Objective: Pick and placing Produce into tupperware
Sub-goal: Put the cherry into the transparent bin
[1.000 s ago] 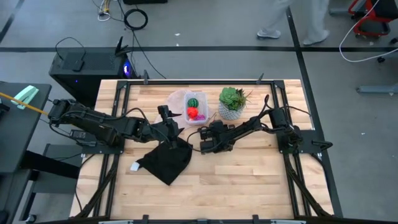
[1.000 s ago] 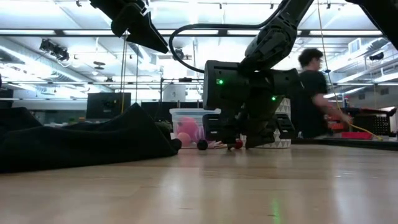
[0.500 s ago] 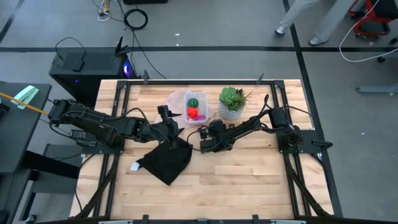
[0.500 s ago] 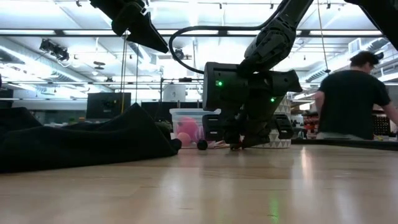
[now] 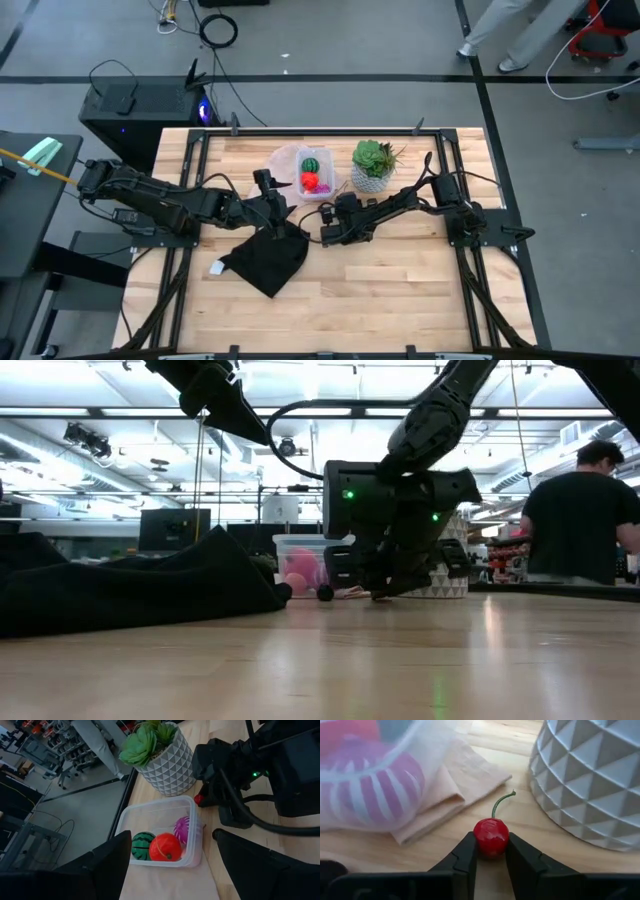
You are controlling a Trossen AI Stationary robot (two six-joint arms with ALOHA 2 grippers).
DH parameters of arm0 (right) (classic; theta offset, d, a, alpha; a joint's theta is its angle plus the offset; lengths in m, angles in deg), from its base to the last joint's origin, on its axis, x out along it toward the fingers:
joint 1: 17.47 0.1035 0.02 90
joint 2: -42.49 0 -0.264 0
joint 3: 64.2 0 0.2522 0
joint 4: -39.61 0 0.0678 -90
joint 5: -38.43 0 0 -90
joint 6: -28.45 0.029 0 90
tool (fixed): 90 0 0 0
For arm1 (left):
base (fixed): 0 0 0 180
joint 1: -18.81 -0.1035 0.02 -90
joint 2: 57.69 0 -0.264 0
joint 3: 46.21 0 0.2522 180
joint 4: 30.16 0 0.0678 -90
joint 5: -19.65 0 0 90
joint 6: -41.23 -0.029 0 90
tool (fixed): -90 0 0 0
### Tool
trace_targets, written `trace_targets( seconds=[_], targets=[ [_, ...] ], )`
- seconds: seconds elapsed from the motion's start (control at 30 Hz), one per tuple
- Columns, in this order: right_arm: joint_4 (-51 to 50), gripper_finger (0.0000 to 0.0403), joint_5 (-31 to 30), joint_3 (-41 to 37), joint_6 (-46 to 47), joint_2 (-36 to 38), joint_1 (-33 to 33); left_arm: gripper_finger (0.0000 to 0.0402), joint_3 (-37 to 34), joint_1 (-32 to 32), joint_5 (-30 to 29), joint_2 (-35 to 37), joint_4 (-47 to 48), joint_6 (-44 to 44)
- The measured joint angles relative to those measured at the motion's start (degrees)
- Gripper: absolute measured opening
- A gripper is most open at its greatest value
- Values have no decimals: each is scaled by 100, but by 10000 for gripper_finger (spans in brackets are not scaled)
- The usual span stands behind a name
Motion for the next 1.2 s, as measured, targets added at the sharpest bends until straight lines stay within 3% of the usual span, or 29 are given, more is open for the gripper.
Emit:
trace_targets(
  seconds=[0.47, 0.6, 0.77, 1.03, 1.2],
  targets=[
    [-1910, 91, 370, 794, 810, 115, 698, 302, 0, 10, -2, 0, 2, 0],
    [-2478, 91, 439, 909, 1211, 560, 1000, 302, 24, 125, -18, 98, -23, 37],
    [-2670, 91, 112, 912, 1213, 1570, 1285, 302, 459, 239, -58, 162, 235, 164],
    [-2531, 91, -72, 938, -93, 3138, 1098, 302, 1731, 262, -59, 196, 919, 546],
    [-1718, 91, 215, 1220, -1803, 3757, 613, 302, 2389, 250, -63, 199, 1025, 640]
  ],
)
